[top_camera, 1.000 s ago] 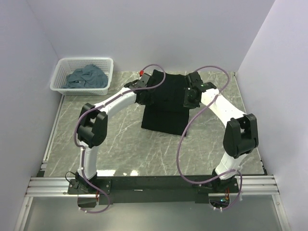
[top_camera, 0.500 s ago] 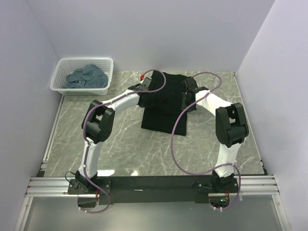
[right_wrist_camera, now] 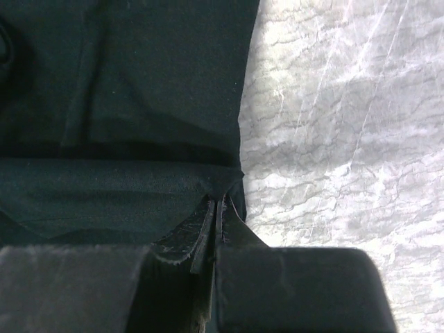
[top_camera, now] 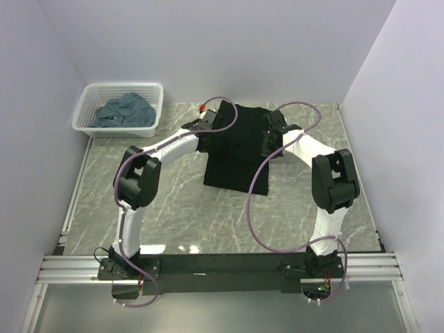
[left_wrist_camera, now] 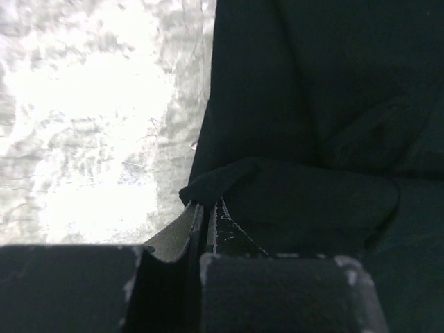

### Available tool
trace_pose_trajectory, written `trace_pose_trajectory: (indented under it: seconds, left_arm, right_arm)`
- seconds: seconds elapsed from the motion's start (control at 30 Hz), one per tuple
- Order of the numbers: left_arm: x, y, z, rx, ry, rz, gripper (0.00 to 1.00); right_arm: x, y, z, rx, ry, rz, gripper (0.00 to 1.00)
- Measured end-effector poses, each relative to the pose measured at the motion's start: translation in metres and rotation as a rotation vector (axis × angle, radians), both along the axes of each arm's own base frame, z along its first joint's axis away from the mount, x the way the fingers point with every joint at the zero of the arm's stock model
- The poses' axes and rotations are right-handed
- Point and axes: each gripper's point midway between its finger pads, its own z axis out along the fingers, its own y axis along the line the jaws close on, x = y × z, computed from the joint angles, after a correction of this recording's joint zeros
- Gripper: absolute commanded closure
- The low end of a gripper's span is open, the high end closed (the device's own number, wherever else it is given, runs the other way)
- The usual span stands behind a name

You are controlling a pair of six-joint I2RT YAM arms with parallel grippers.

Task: Fold and stack the t-shirts
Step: Fold the tshirt

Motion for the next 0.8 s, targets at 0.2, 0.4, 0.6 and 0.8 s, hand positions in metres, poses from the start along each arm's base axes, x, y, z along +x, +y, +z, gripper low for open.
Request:
trace_pose_trajectory:
  seconds: [0.2,0.4,0.6,0.8]
  left_arm:
    - [0.007,-0.001,0.012,0.000,-0.032,0.008,0.99]
    - [0.018,-0.002,0.002,0.014,-0.036,0.016,0.97]
    - [0.023,-0.001,-0.025,0.037,-0.010,0.021,0.70]
    - [0.030,0.014,-0.025,0.073,-0.027,0.065,0.27]
  right_arm:
    - [0.003,0.000,0.002,0.009,-0.010,-0.002,1.00]
    - [0.010,-0.003,0.003,0.012,-0.023,-0.011,1.00]
    - [0.015,-0.003,-0.004,0.011,-0.017,-0.015,0.96]
    - [0.019,-0.008,-0.003,-0.001,-0.024,-0.016,0.69]
